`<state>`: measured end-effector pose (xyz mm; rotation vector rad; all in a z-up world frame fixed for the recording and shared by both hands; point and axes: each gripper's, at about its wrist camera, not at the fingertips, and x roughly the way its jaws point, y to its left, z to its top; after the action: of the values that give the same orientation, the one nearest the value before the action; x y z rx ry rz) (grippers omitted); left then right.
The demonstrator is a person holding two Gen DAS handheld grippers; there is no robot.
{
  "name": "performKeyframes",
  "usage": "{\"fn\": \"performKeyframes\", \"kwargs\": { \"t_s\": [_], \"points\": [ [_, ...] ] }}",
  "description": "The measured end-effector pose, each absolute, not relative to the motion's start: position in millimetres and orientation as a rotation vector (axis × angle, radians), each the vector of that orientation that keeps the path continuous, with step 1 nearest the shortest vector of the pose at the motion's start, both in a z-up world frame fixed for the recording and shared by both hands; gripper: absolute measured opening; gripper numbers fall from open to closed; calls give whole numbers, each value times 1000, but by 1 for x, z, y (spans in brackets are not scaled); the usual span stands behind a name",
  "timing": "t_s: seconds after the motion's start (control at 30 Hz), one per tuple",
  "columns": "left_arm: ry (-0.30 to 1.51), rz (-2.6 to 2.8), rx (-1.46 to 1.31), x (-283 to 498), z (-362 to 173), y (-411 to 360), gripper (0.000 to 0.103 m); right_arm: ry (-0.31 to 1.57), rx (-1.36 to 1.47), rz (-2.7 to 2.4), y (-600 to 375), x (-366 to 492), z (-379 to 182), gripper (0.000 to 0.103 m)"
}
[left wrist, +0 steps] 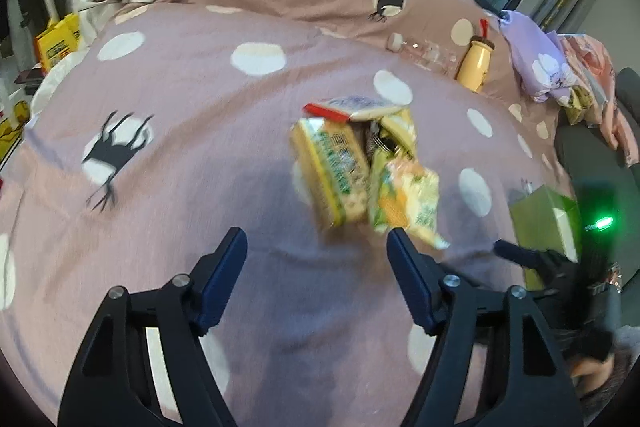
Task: Organize snacks
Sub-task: 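Reach the right gripper to the corn-print snack bag and grasp it, then lift the corn-print bag with the right gripper and carry it over the box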
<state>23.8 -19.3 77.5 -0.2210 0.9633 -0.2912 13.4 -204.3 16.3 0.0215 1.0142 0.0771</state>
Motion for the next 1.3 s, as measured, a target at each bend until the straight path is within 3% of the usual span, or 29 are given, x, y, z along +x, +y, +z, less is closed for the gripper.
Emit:
{"fn": "performKeyframes", "kwargs": {
  "t_s": [0.17,0.27,0.33,0.47,0.53,0.57,0.6,0.63,0.7,0.93,1.3],
  "points": [
    [993,-344,-214,51,71,-42,66,951,263,176,-247,30,60,103],
    [1035,-381,-214,64,61,-57,64,993,433,231,-260,55,55,101],
    [1063,-400,-214,70,54,-65,54,1032,487,245,-258,68,43,86],
    [1073,-423,-206,76,48,-76,46,1135,589,322,-244,89,7,82],
    [1089,-454,-199,78,46,-82,32,1169,617,369,-233,94,-6,82],
    [1097,-462,-205,79,45,-84,33,1166,620,385,-229,95,-9,81],
    [1099,-473,-212,78,46,-86,30,1147,608,401,-224,95,-9,75],
    [1093,-464,-199,77,47,-88,29,1148,588,403,-221,95,-8,64],
    [1078,-460,-177,73,51,-92,29,1147,554,366,-221,93,-5,55],
    [989,-547,-139,41,95,-116,29,1036,561,363,-248,53,35,54],
    [862,-820,-25,-19,164,-218,30,818,497,128,-336,-39,120,54]
  ]
}}
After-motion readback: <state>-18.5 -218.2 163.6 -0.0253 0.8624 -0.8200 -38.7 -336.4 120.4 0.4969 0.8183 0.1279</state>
